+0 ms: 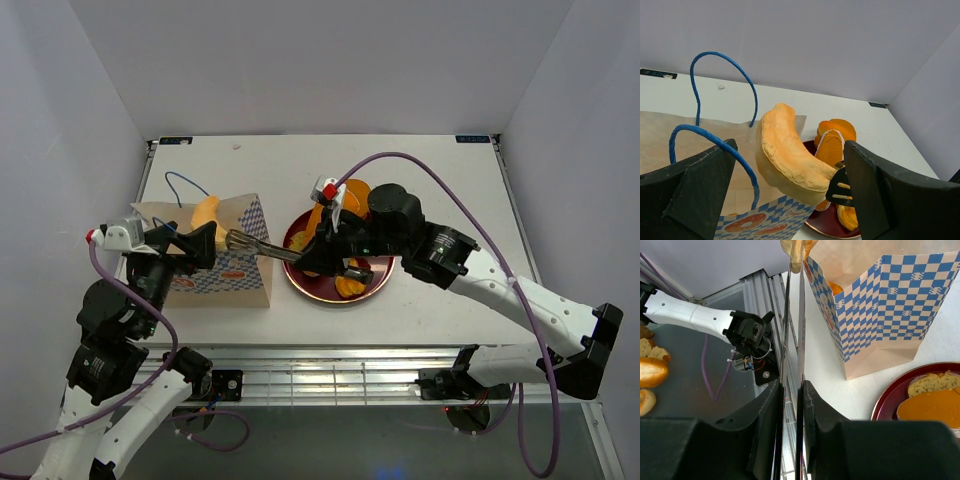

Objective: Place the fake bread into the paper bag

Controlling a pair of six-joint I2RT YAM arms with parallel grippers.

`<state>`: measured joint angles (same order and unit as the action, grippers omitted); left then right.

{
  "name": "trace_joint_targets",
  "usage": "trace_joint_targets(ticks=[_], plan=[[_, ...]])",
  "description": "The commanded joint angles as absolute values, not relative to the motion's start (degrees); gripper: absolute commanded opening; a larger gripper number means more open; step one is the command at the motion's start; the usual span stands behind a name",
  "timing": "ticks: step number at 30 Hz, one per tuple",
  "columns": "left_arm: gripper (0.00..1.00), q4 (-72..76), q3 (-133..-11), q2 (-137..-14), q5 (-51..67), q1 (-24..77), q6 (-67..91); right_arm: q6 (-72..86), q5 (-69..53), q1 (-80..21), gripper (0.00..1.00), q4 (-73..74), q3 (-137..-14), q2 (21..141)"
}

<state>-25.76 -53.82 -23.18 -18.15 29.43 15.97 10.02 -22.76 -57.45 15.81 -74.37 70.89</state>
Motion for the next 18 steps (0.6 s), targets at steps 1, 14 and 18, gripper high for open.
trace_joint_targets(ticks=[1, 14, 18], plan=[[0.97, -26.9, -53.4, -22.9, -18.4, 29.6, 16.8, 9.0, -22.1, -57.7, 0.12, 11.3, -74.4, 71.0], [0.98, -30.0, -55.0, -21.9, -17.6, 29.6, 19.6, 9.0, -20.5, -57.7, 0.43, 12.5, -77.5, 74.6], [0.98, -29.9, -55.3, -21.7, -17.6, 29.6, 20.9, 9.1, -19.7, -57.7, 0.47, 12.4, -77.5, 74.1]])
